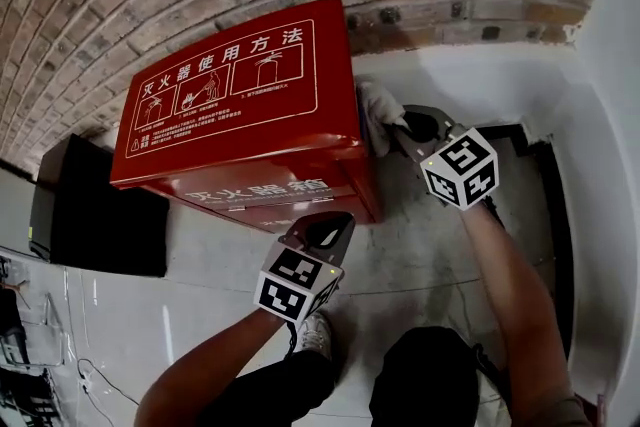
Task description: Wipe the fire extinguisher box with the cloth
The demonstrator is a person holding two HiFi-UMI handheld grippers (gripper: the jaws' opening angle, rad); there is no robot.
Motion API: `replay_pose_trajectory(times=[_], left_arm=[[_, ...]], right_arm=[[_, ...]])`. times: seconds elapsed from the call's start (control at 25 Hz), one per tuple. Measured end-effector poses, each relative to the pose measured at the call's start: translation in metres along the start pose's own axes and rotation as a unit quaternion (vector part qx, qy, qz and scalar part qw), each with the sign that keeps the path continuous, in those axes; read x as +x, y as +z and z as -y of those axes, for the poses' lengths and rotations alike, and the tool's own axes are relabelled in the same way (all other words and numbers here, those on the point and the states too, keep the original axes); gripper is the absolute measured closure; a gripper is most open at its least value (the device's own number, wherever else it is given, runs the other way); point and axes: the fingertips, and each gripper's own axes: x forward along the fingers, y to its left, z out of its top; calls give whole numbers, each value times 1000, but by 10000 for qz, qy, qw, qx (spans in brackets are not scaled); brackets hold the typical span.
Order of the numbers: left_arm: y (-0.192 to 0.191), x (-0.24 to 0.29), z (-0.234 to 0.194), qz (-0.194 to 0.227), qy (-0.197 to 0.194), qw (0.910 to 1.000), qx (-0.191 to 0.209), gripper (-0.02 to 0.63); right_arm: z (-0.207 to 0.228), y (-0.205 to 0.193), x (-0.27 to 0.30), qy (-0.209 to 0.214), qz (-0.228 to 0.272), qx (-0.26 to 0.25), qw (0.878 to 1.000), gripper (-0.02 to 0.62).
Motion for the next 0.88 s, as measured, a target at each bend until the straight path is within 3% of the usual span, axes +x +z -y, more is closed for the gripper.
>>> replay_pose_trajectory(times=[0.2, 0.52, 0.72, 0.88], left_arm=[[27, -10, 2, 232, 126, 9997, -11, 606], [59, -30, 18, 472, 239, 9981, 327, 606], [94, -48, 9, 964, 393, 9940, 334, 606], [99, -53, 8, 1041, 452, 9928, 394, 606]], right_arm=[[-48, 22, -33, 708, -35, -417, 9966, 528], [-102, 61, -83, 1412, 105, -785, 9868, 528], [-110, 104, -105, 1391, 629, -1063, 9825, 528], [-101, 127, -95, 1190, 784, -1241, 9820, 528]])
